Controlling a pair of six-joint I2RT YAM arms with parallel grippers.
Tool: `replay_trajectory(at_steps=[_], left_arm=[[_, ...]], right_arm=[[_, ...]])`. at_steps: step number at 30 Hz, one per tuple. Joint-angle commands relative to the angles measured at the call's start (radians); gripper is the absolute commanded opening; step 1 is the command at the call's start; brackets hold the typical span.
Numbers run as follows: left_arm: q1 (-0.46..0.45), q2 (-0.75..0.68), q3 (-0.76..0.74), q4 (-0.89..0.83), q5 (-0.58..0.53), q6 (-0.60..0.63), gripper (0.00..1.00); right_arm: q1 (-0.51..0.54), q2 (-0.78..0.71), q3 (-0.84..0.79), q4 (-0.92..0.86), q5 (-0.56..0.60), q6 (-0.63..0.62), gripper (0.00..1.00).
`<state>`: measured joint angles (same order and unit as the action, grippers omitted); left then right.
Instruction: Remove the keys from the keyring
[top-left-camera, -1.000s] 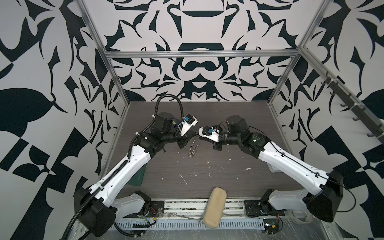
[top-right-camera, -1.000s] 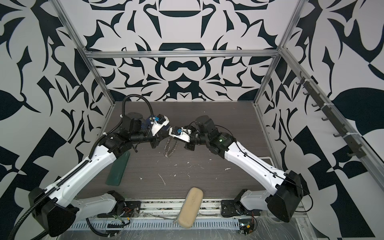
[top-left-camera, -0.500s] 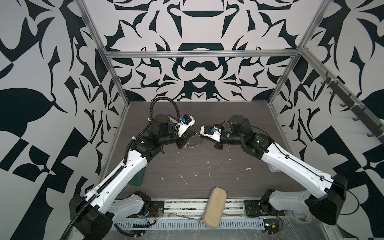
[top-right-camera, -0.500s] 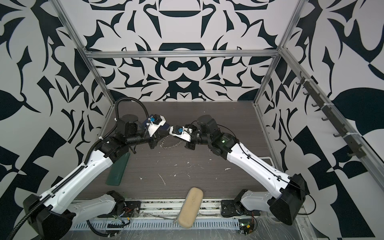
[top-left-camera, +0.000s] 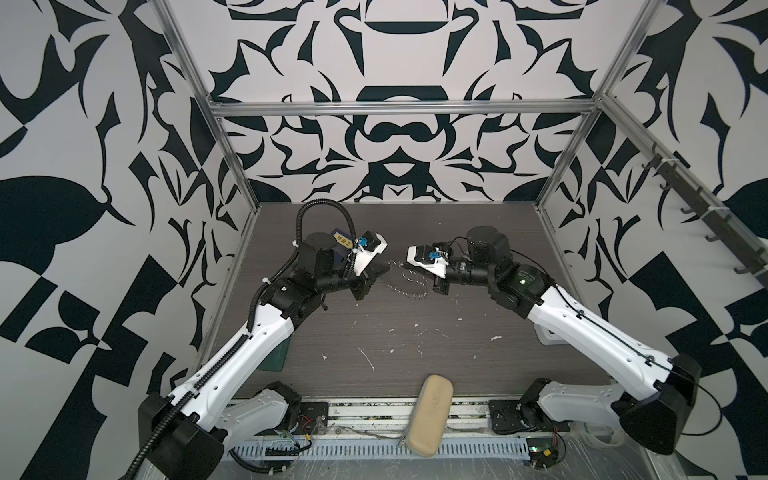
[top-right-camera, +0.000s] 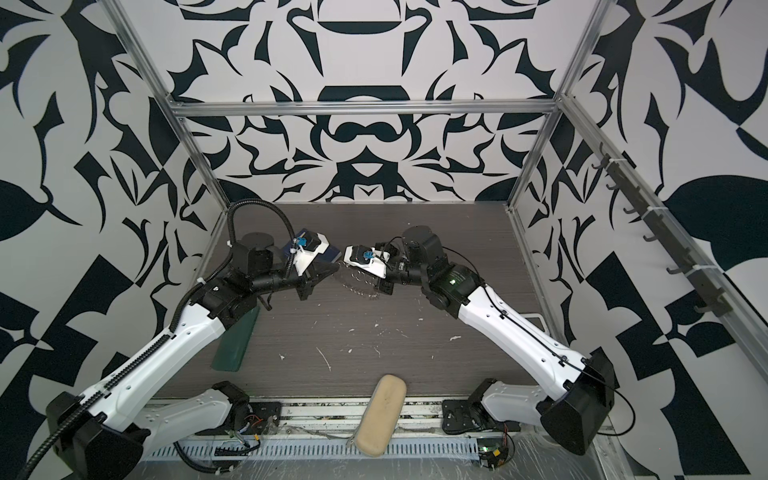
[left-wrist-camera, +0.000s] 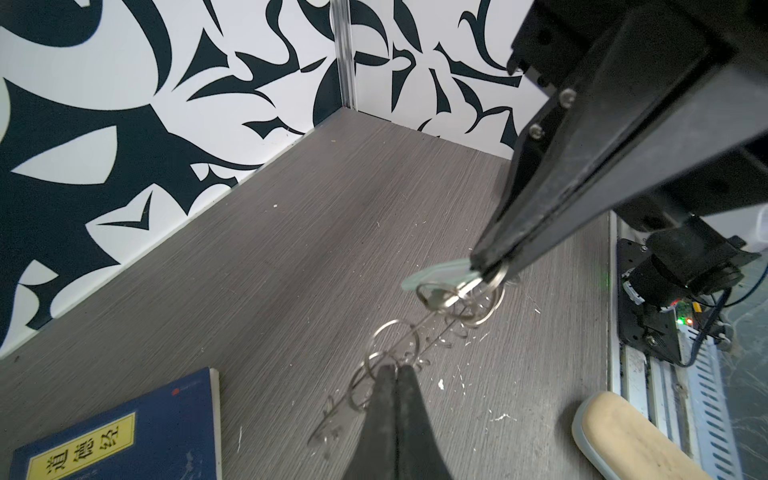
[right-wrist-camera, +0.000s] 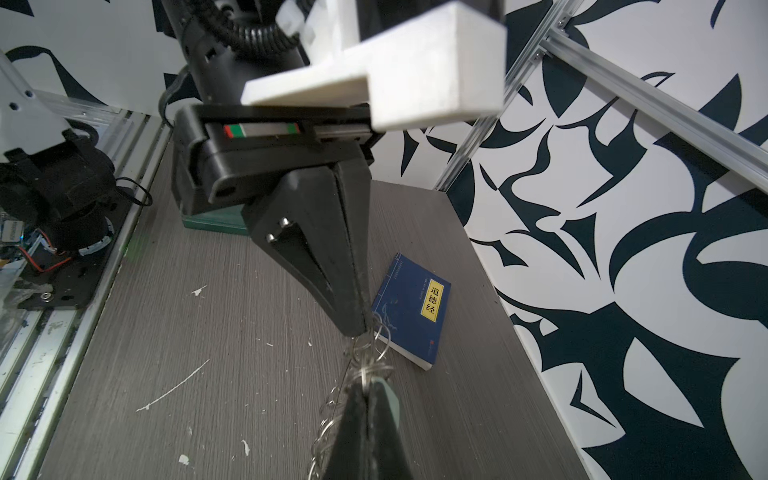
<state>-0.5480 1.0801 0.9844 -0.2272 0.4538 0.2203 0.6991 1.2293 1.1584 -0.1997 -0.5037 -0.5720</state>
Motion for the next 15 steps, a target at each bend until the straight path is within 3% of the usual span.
replay_trajectory(at_steps=[1, 6, 15], left_arm=[[0.005, -0.05, -0.042, 0.062, 0.011, -0.007, 0.05], [0.005, -0.108, -0.101, 0.121, 0.054, 0.03, 0.08], [0.004, -0.133, -0.257, 0.421, 0.138, 0.056, 0.14]], right_arm=[[0.0, -0.021, 0.041, 0.083, -0.024, 0.04, 0.0], [0.001, -0.022, 0.022, 0.112, -0.016, 0.076, 0.0], [0.0, -0.041, -0.012, 0.167, 0.01, 0.169, 0.0]])
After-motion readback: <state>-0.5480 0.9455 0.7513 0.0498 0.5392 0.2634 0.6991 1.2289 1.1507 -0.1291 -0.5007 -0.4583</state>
